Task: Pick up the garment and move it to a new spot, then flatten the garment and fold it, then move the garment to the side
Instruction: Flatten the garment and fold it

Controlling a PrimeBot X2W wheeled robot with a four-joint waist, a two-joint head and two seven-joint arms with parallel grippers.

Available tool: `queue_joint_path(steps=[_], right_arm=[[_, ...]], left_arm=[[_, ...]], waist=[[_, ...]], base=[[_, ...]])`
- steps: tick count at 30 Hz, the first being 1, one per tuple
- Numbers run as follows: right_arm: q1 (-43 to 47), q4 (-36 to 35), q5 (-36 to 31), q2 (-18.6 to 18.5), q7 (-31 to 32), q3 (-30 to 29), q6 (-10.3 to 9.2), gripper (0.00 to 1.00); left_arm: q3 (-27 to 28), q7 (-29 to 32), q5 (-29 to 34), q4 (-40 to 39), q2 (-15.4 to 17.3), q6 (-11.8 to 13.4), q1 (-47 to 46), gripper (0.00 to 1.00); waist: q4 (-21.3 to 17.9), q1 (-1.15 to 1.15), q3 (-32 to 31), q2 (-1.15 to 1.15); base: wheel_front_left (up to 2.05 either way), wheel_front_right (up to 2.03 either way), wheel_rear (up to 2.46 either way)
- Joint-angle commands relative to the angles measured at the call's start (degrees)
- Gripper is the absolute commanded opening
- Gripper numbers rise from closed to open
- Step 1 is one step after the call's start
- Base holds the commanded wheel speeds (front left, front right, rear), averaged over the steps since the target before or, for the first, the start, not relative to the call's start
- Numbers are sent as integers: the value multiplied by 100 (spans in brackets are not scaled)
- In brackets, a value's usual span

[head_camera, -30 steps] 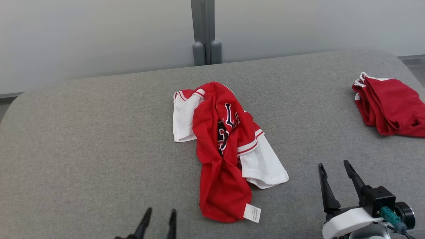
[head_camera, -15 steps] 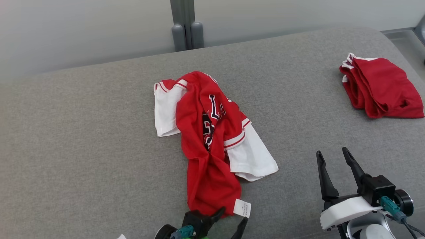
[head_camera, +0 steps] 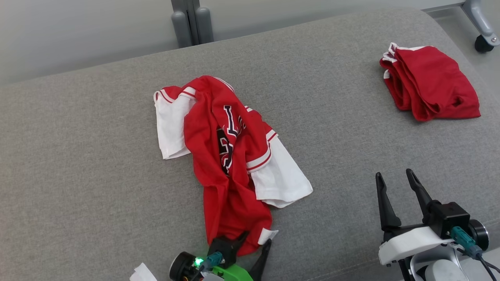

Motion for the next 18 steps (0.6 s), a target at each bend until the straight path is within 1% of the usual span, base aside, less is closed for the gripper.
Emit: queue_joint_path(steps=[1, 2, 4, 7, 10, 12, 14, 17, 18], right_arm=[[-79, 1, 56, -7, 1, 2, -9, 100], [-76, 6, 63, -9, 1, -1, -9, 100], [-49, 10, 64, -8, 1, -15, -9, 100], [29, 4, 87, -9, 1, -74, -9, 100], [88, 5, 119, -7, 1, -130, -9, 100], [133, 14, 127, -8, 1, -162, -9, 100], [187, 17, 160, -8, 1, -172, -9, 100], [191, 18, 192, -8, 1, -152, -9, 100], [193, 22, 196, -8, 1, -153, -9, 100]], left_arm=[[-57, 2, -87, 125, 37, 40, -95, 9], [-95, -20, -158, 149, 34, 27, -124, 0], [-84, -87, -313, 154, 35, 69, -149, 0], [122, -169, -544, 44, 45, 148, -88, 0], [432, -200, -848, -301, 235, 217, 113, 0], [646, -141, -975, -687, 523, 306, 265, 0], [841, -11, -1064, -1183, 894, 430, 433, 0], [1088, 354, -1024, -2004, 1665, 657, 662, 0], [1144, 488, -1028, -2247, 1876, 694, 717, 0]], waist=[[-6, 0, 8, 0], [-3, 0, 5, 0], [19, 0, -8, 0], [83, 0, -46, 0], [174, 0, -85, 0], [258, 0, -120, 0], [352, 0, -154, 0], [505, 0, -196, 0], [551, 0, -207, 0]], base=[[0, 0, 0], [0, 0, 0], [0, 0, 0], [0, 0, 0], [0, 0, 0], [0, 0, 0], [0, 0, 0], [0, 0, 0], [0, 0, 0]])
